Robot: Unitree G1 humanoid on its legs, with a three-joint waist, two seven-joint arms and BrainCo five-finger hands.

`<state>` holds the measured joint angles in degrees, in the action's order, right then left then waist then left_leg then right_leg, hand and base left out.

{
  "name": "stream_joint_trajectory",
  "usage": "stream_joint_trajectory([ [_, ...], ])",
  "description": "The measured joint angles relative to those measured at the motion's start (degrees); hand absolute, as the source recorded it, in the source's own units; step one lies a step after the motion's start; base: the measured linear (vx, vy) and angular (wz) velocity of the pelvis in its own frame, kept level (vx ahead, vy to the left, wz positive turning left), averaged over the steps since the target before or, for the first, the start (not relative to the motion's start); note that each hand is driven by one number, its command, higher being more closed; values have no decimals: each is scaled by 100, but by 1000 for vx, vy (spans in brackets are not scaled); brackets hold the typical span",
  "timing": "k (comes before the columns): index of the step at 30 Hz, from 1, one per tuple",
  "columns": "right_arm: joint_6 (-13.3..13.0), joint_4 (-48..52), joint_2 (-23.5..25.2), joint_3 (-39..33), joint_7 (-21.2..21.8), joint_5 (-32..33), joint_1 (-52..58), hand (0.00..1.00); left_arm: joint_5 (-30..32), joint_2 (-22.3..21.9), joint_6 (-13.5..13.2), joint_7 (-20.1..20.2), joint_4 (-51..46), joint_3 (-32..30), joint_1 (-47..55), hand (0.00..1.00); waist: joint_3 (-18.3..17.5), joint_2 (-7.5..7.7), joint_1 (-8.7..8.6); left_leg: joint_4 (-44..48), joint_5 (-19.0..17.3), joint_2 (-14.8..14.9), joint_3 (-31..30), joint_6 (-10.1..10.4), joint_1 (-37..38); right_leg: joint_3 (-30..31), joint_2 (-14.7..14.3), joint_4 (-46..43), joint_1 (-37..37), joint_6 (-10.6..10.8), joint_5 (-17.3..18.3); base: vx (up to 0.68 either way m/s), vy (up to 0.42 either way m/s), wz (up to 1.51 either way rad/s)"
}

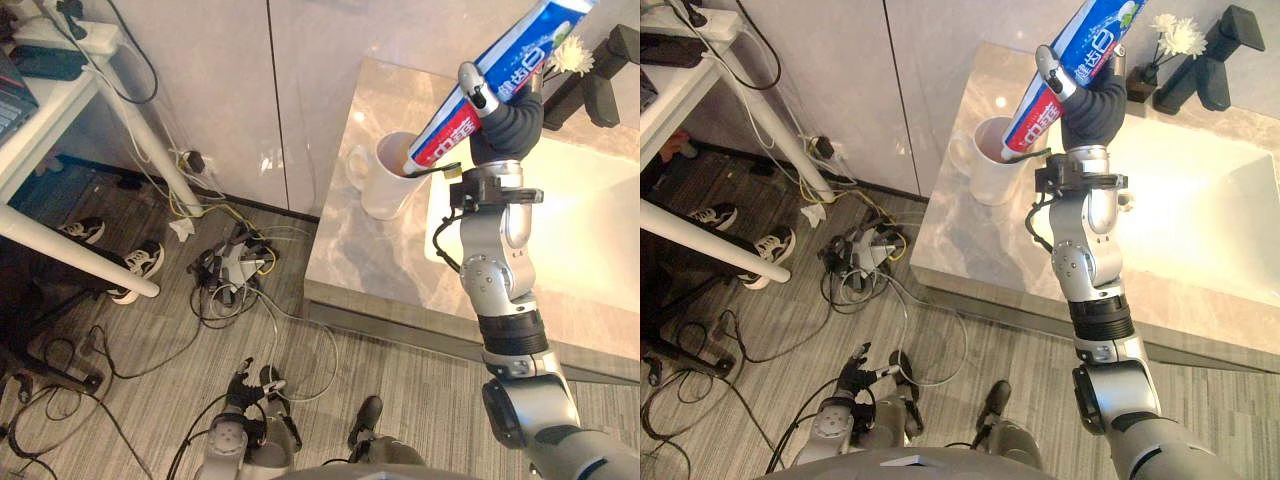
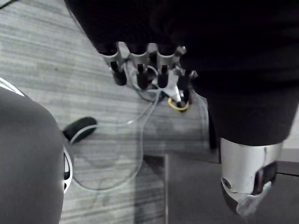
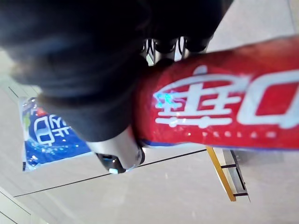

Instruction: Organize washtable

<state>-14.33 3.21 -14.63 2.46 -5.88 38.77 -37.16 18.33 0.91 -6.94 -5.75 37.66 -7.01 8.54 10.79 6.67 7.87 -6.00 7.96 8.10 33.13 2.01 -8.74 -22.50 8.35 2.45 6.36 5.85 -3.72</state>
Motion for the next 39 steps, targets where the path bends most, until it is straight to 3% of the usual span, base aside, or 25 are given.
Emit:
stream_joint_trajectory([
  [18,-20,-399,-83,3,-230,-90,-782,100,-131,137,-55,-74,57,259,-26,0,-5,3,35,-1,38,12,-95,-7,-98,-24,6,18,47,-7,-4,0,2,1],
  [39,3,-715,-179,4,-302,-517,-861,100,-167,152,-60,-121,123,267,-71,0,-10,11,30,-1,79,12,-128,-20,-209,-29,2,9,143,-25,-16,0,0,0],
])
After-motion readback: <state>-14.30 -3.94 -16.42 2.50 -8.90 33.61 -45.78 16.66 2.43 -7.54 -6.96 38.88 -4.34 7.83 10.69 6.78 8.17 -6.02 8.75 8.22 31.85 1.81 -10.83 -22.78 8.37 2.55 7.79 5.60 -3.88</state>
